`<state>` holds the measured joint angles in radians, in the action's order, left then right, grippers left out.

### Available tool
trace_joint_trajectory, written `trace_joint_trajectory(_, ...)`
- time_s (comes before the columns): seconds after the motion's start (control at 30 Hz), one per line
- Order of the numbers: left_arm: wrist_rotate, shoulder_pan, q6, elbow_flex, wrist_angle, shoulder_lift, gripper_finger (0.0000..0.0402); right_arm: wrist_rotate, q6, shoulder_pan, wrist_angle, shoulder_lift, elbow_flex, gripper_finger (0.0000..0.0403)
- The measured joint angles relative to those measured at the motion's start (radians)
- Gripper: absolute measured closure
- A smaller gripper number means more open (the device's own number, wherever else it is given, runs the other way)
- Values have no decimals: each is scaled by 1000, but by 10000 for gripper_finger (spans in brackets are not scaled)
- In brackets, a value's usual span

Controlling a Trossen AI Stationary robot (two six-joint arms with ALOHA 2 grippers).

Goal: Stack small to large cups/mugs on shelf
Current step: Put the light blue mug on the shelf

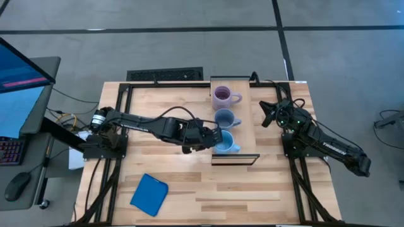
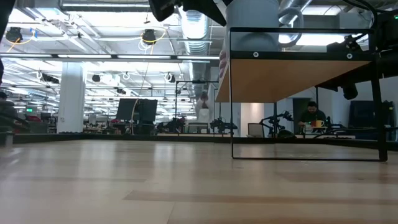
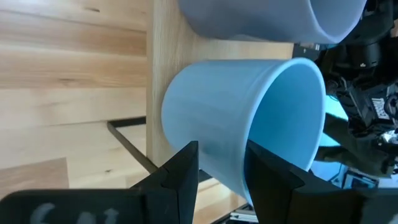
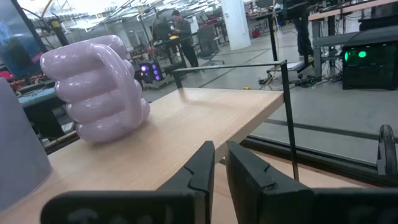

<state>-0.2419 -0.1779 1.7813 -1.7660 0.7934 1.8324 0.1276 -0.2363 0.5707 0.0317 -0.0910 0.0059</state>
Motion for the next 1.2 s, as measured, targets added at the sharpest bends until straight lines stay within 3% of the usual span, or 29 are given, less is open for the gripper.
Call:
trace_joint_trajectory(0.37, -3, -15, 34, 0, 1, 0, 289, 0, 0, 0, 0, 0, 0, 339)
trace_joint_trajectory(0.73, -52, -13, -46, 0, -60, 0, 289, 0, 0, 0, 0, 0, 0, 339)
trace_joint_trajectory(1.2, -8, -13, 7, 0, -24, 0, 289, 0, 0, 0, 0, 0, 0, 339)
